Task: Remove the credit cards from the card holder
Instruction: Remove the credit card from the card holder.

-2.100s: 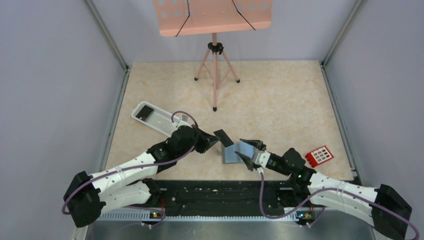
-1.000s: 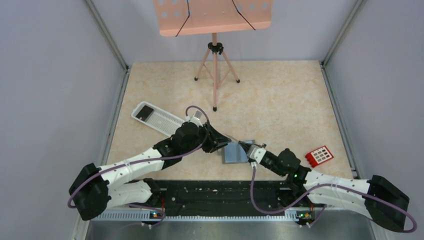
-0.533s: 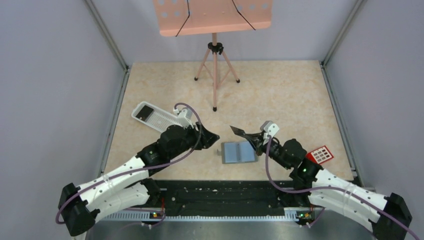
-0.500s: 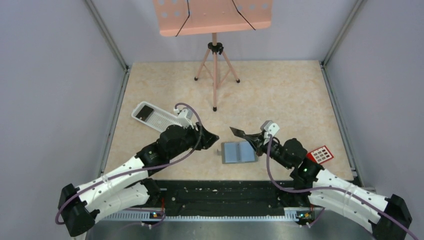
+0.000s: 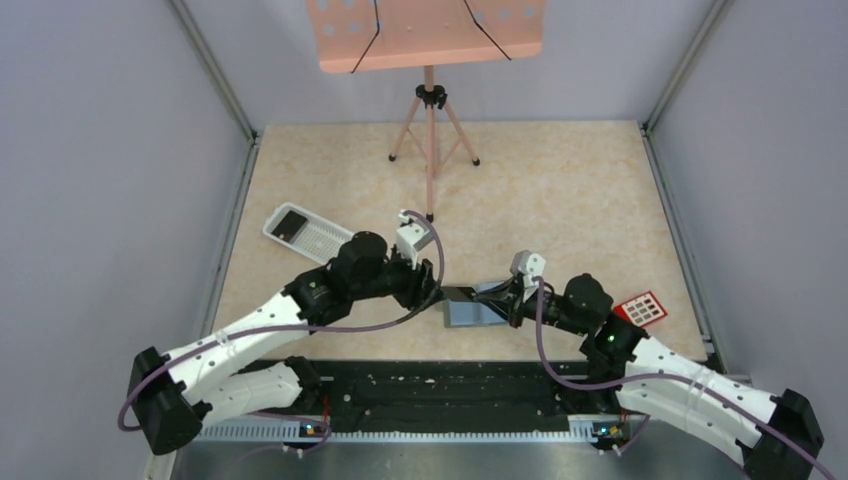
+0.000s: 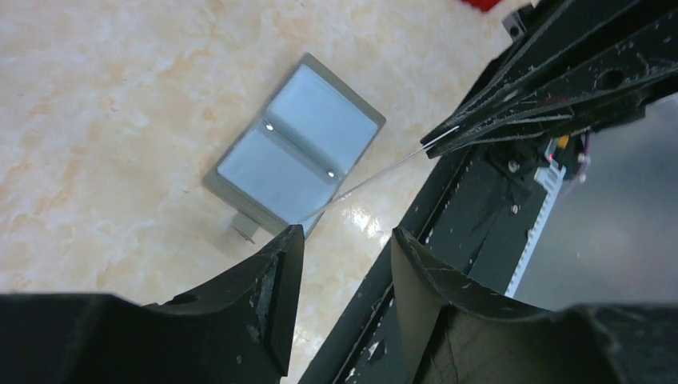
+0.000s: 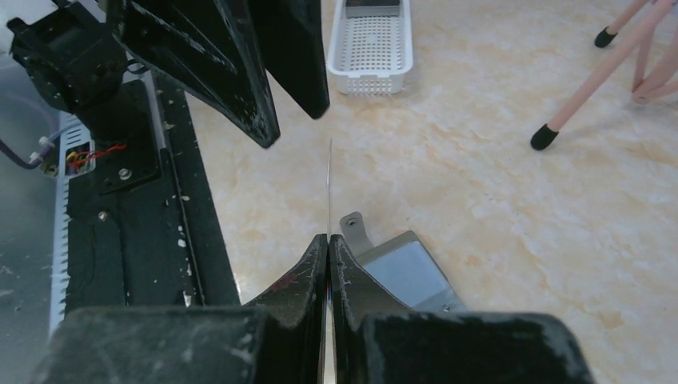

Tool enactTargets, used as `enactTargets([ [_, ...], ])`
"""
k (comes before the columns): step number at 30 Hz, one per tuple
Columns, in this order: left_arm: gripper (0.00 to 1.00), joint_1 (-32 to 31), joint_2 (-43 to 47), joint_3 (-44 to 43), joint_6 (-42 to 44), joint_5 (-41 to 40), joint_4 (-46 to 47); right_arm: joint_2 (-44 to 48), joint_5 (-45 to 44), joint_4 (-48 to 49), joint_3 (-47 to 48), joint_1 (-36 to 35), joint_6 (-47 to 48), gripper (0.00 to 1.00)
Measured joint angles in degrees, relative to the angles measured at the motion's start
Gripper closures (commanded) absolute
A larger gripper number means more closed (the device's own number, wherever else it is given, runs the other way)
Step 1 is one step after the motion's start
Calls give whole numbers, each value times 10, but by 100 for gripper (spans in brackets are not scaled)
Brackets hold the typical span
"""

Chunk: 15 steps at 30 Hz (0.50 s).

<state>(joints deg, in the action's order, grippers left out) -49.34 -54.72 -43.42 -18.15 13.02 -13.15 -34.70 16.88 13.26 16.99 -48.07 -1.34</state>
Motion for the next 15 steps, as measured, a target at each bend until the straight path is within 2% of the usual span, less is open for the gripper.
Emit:
enactTargets([
  [5,54,0,-59,-16,46,79,-14,-47,57,3,16,0,-2,100],
  [11,67,0,-82,-26,64,137,-10,-95,104,9,46,0,-18,100],
  [15,98,0,-85,-28,67,160,-6,-95,120,9,46,0,-30,100],
])
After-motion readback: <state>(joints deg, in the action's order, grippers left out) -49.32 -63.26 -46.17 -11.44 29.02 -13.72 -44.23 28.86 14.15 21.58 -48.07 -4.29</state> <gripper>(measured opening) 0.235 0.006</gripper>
